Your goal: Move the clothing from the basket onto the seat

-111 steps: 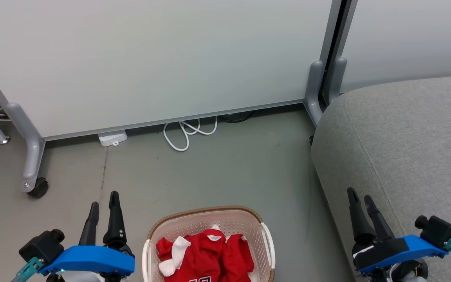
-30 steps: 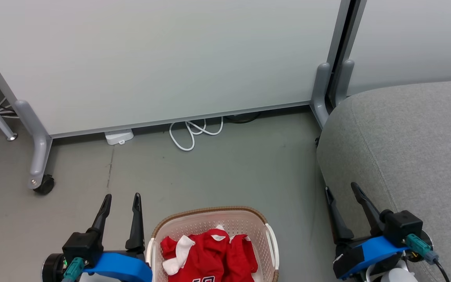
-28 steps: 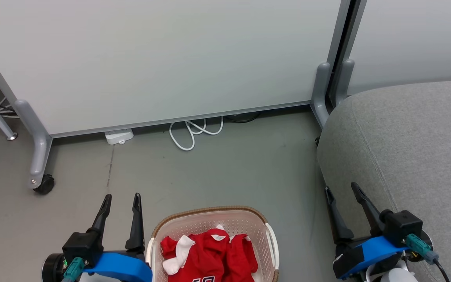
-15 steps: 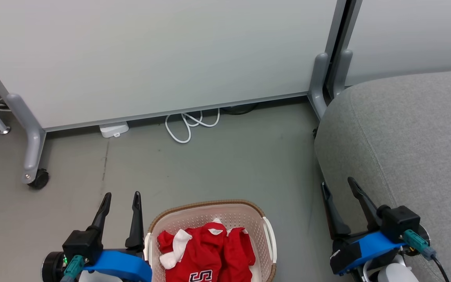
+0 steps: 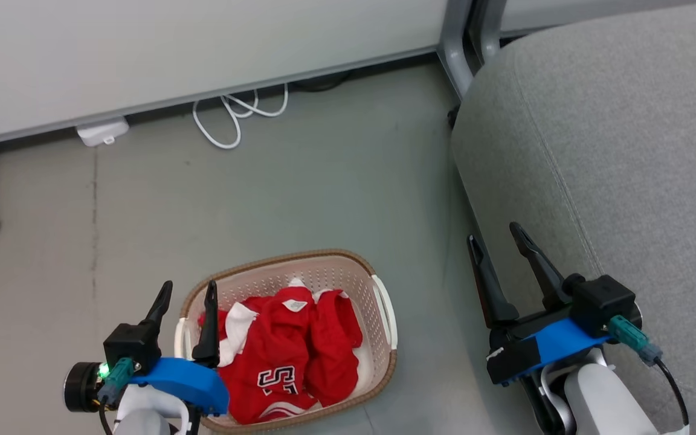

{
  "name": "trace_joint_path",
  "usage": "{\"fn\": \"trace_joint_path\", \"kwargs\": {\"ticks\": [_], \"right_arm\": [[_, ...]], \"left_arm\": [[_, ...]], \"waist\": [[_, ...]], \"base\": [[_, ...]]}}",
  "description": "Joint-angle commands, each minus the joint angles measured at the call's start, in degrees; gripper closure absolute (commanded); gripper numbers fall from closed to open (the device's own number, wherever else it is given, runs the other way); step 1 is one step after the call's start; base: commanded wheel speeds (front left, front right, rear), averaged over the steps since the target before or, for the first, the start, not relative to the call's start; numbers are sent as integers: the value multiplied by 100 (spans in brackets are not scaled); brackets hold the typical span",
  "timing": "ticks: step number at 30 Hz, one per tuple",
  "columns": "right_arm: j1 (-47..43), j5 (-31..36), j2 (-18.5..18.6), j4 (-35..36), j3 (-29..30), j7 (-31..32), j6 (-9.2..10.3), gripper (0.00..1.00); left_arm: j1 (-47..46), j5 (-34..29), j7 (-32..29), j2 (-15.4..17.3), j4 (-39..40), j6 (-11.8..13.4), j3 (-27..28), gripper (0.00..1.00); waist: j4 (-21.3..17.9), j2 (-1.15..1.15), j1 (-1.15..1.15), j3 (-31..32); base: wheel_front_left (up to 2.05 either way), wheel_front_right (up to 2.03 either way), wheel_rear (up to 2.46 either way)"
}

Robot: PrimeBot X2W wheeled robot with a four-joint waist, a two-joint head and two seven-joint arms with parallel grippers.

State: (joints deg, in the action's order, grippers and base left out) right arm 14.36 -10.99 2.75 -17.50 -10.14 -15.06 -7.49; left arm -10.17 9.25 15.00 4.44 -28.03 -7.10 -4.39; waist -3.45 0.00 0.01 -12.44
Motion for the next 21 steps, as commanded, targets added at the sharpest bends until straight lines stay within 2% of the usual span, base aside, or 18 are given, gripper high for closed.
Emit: {"fn": "trace_joint_path", "kwargs": {"ticks": [1, 9, 21], "right_arm": [[169, -65, 22, 52, -47, -17, -1, 0], [551, -191, 19, 214, -235, -18, -1, 0], [930, -231, 18, 558, -270, -17, -1, 0]], "left_arm": [[-248, 31, 28, 66, -224, -37, -44, 0], [-875, 22, 28, 219, -981, -48, -277, 0], [-1758, 45, 28, 448, -1869, -17, -272, 0]], "waist": [[-353, 0, -1, -525], [-727, 0, -1, -1285], [-929, 0, -1, -2424]], "base": [[0, 0, 0], [0, 0, 0], [0, 0, 0]]}}
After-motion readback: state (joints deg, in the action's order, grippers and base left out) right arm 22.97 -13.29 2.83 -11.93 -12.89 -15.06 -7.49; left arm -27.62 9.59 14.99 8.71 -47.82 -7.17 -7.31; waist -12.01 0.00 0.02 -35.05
